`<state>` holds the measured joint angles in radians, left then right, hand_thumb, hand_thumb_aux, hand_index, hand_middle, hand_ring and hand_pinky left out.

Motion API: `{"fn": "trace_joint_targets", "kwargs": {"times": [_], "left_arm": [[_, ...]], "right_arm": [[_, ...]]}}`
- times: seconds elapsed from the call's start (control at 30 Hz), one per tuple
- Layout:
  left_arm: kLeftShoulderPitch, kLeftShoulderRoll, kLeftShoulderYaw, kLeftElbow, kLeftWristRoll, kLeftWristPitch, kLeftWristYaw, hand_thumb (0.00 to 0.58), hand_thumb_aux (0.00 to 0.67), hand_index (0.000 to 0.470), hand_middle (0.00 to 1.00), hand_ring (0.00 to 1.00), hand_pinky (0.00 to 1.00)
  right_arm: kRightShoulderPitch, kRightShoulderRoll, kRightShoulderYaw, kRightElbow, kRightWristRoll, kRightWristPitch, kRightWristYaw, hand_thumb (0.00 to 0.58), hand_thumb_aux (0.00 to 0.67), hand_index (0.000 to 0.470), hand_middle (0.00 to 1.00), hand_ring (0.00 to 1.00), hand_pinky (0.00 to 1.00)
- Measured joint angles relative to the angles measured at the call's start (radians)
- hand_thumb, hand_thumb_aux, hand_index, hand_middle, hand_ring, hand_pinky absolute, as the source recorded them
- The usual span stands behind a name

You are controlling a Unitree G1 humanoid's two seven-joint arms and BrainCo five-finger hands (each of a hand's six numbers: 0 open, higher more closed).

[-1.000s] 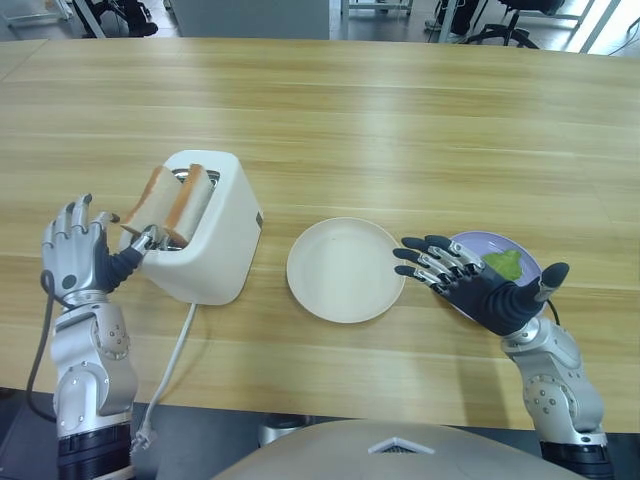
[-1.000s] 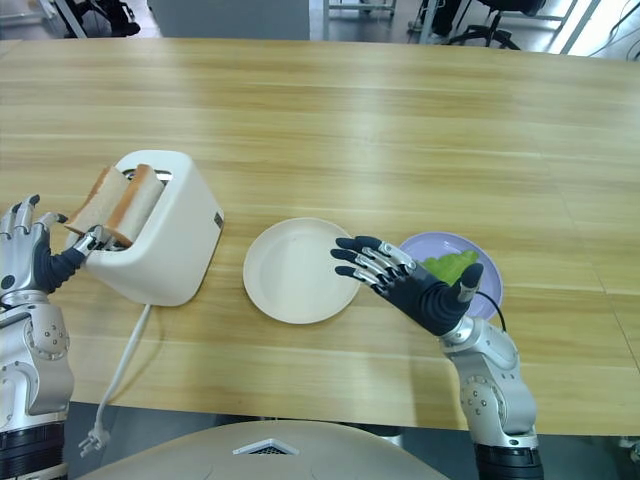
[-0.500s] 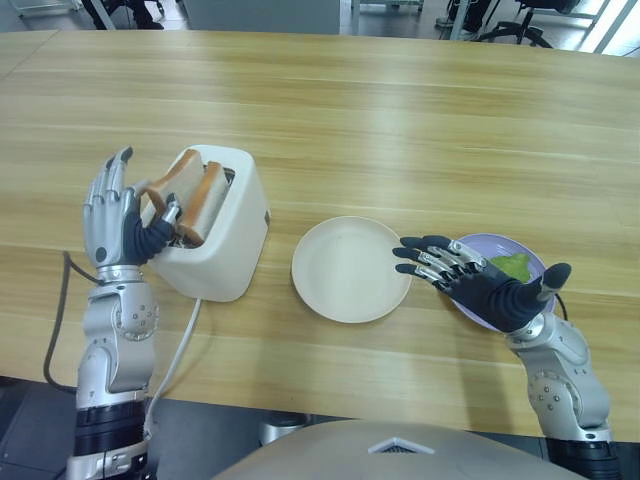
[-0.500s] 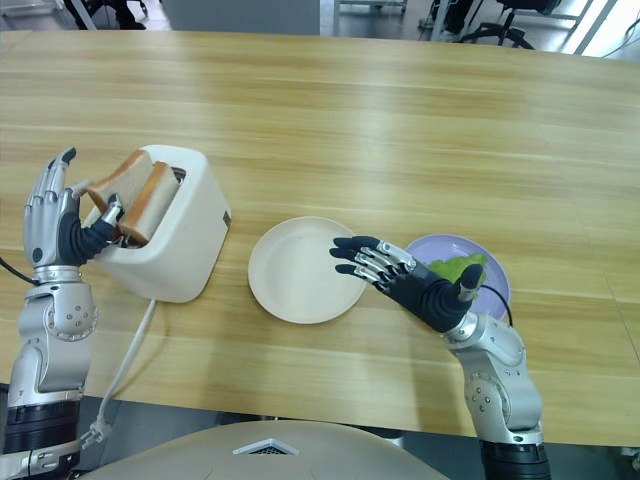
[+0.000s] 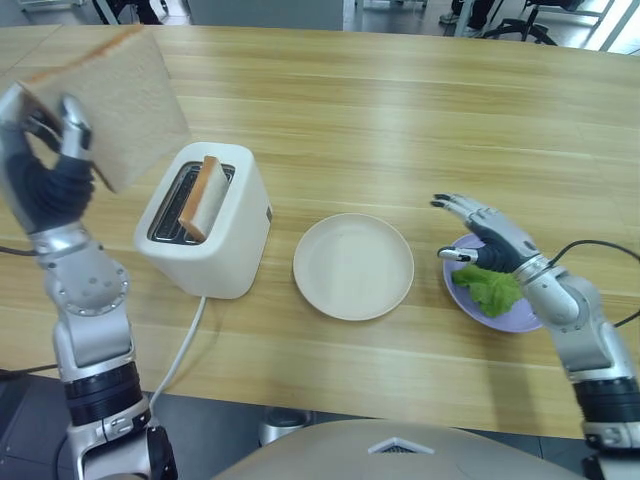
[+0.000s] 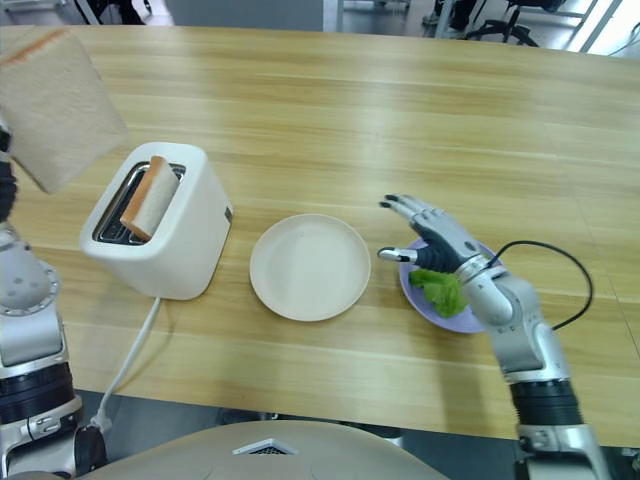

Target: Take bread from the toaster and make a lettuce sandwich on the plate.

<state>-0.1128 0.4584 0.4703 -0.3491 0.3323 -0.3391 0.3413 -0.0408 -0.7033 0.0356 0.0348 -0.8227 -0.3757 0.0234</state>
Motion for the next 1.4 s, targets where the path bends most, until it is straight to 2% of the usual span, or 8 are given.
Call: {"fn": "trace_joint_targets", "kwargs": {"times": [0.37,0.97,1.1,1.2,1.23,1.27,1.3,1.4], "left_arm": [[0.028,-0.128,-0.385,-0.365,-0.205,0.236,-0.313,0.58,0.67,0.46,1.0,1.0,1.0],[-0.069,-0.15,-0.695,0.416,-0.111,0.394,-0.529,0.58,0.67,0.46,1.0,1.0,1.0],[-0.125,-0.166,-0.696,0.566,-0.071,0.368,-0.49,0.58,0.67,0.46,1.0,1.0,1.0],[-0.159,-0.187,-0.698,0.643,-0.052,0.353,-0.47,0.58,0.657,0.451,0.96,0.96,0.96],[-0.166,-0.193,-0.705,0.658,-0.05,0.351,-0.469,0.46,0.365,0.251,0.58,0.58,0.58],[-0.168,-0.196,-0.713,0.669,-0.04,0.35,-0.469,0.46,0.365,0.251,0.58,0.58,0.58],[-0.169,-0.197,-0.725,0.686,-0.025,0.35,-0.47,0.0,0.0,0.0,0.0,0.0,0.0],[-0.165,-0.195,-0.758,0.705,0.0,0.351,-0.486,0.0,0.0,0.0,0.0,0.0,0.0]], "right_arm": [[0.081,-0.171,0.08,0.032,-0.285,0.18,0.009,0.0,0.0,0.0,0.0,0.0,0.0],[0.116,-0.261,0.15,0.024,-0.215,0.18,0.244,0.014,0.008,0.005,0.0,0.0,0.0],[0.103,-0.256,0.164,0.036,-0.224,0.19,0.235,0.395,0.292,0.2,0.0,0.0,0.0],[0.082,-0.242,0.174,0.042,-0.229,0.192,0.21,0.508,0.434,0.298,0.0,0.0,0.0],[0.08,-0.242,0.177,0.044,-0.232,0.193,0.203,0.54,0.494,0.339,0.0,0.0,0.0],[0.077,-0.242,0.181,0.045,-0.235,0.196,0.197,0.54,0.494,0.339,0.0,0.0,0.0],[0.073,-0.242,0.187,0.047,-0.24,0.197,0.192,0.58,0.67,0.46,0.0,0.0,0.0],[0.067,-0.241,0.205,0.073,-0.255,0.201,0.173,0.58,0.67,0.46,0.0,0.0,0.0]]}}
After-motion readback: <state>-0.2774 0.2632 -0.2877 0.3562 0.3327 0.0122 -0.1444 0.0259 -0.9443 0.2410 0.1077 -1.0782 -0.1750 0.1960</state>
